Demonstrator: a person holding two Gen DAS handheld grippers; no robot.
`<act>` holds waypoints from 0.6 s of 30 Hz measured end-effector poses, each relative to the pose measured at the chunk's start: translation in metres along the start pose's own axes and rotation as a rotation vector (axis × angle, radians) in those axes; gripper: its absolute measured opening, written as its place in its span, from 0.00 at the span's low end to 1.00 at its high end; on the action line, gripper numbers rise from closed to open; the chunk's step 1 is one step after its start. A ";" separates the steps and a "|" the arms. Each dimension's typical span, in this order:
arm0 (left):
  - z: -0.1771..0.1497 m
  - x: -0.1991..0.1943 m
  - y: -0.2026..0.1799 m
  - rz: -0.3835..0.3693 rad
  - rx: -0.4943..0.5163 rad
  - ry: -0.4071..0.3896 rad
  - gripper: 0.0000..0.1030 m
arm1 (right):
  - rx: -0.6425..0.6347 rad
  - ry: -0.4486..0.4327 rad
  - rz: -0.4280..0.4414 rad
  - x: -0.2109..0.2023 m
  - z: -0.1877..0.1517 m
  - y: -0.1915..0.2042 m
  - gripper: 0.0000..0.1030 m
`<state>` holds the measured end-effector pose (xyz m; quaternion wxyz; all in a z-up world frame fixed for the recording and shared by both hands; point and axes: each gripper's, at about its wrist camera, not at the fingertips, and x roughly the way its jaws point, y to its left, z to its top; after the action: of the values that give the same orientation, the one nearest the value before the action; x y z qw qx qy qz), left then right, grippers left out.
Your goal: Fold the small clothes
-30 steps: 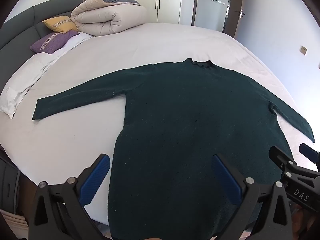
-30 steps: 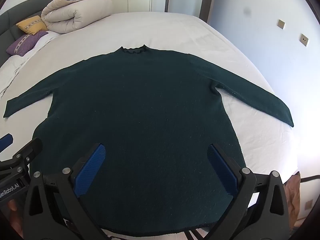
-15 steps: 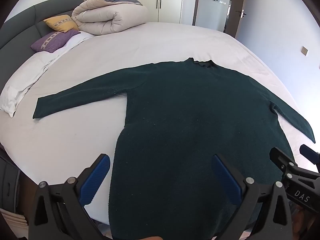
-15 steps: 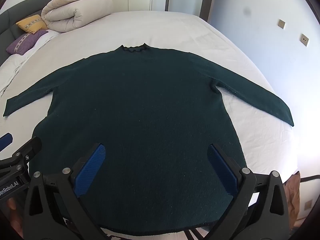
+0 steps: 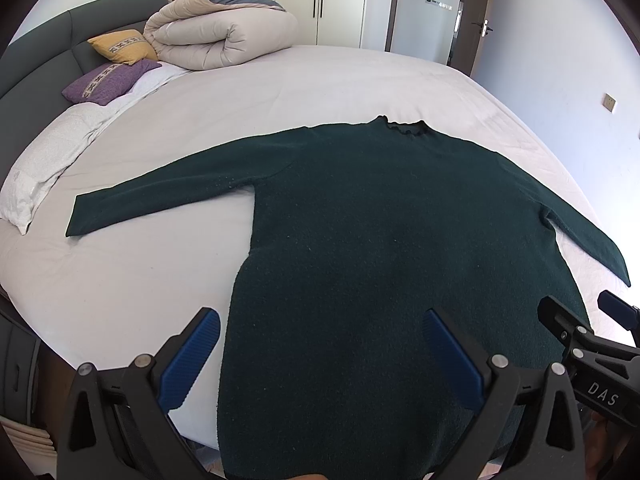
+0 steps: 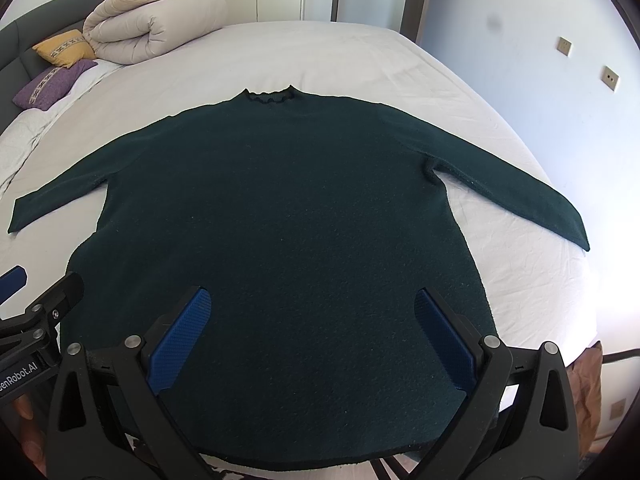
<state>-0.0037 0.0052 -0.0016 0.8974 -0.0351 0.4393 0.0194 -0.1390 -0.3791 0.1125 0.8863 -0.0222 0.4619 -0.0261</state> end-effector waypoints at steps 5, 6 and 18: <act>-0.002 0.001 0.002 -0.002 0.000 0.001 1.00 | -0.001 0.001 0.001 0.001 -0.001 0.002 1.00; -0.002 0.001 0.002 -0.002 0.000 0.001 1.00 | 0.000 0.000 0.001 0.001 -0.001 0.001 1.00; -0.001 0.001 0.003 -0.002 -0.002 0.002 1.00 | 0.001 0.003 0.002 0.000 -0.001 0.005 1.00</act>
<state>-0.0037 0.0083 -0.0028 0.8970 -0.0363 0.4402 0.0189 -0.1393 -0.3747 0.1115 0.8857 -0.0211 0.4631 -0.0254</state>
